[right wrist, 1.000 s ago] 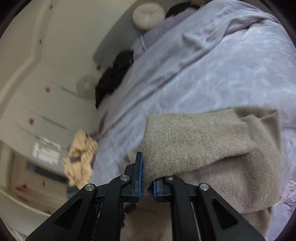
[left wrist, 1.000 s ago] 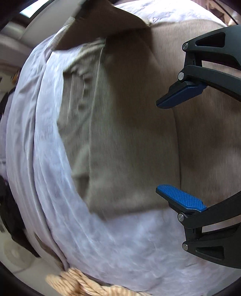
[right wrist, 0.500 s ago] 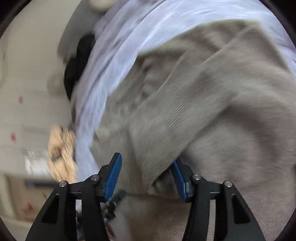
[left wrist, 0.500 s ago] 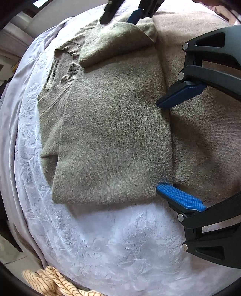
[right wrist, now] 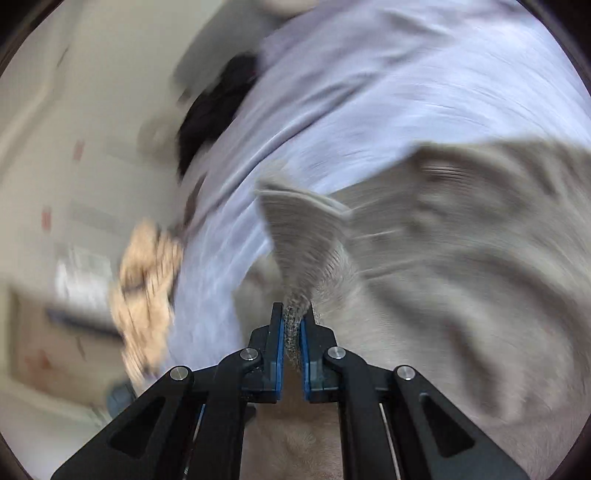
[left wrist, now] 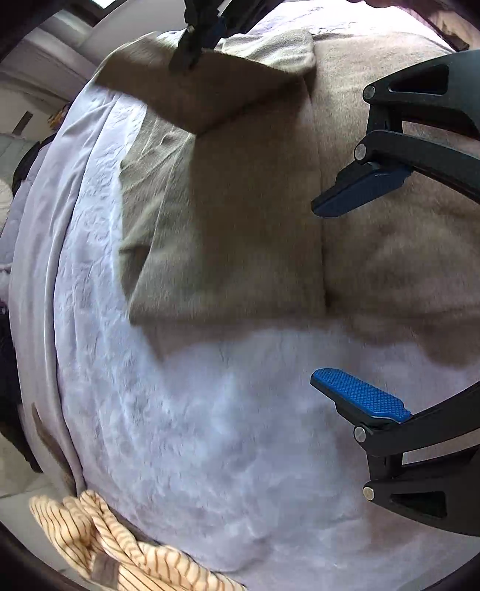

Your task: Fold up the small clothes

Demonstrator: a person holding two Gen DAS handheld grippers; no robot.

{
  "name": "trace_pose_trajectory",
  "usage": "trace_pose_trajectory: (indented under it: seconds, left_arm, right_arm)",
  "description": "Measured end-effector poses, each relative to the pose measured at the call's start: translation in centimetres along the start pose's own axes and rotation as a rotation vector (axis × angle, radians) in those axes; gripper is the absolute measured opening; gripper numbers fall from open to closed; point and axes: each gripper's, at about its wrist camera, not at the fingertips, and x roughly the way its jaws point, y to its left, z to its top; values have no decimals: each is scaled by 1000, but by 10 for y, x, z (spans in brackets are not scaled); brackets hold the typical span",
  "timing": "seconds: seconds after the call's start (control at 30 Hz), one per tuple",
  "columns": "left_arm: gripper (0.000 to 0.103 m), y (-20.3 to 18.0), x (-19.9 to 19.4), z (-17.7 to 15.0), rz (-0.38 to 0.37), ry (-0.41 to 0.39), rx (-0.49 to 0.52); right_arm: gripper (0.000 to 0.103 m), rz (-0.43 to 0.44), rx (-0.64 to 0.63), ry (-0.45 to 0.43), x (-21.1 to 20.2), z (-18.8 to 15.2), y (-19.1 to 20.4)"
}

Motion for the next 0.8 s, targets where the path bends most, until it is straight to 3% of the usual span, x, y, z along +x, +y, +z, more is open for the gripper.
trace_pose_trajectory:
  seconds: [0.13,0.23,0.27,0.37,0.43,0.57,0.8]
  left_arm:
    - [85,18,0,-2,20,10,-35]
    - [85,28,-1,-5,26,16,-58]
    - [85,32,-3,-5,25,14,-65]
    - [85,37,-7,-5,9,9,-86]
    - [85,37,-10,-1,-5,7,-93]
    - [85,23,-14,10,-40,-11,-84]
    - [85,-24,3,29,-76,2,4]
  right_arm:
    - [12,-102,-252,151,52,-25,45]
    - [18,-211,-295,301,91,-48,47]
    - [22,-222,-295,315,87,-53,43]
    - [55,-188,-280,305,75,-59,48]
    - [57,-163,-265,298,56,-58,46]
    - [57,-180,-153,216,5,-52,23]
    - [57,-214,376,-4,-100,-63,-103]
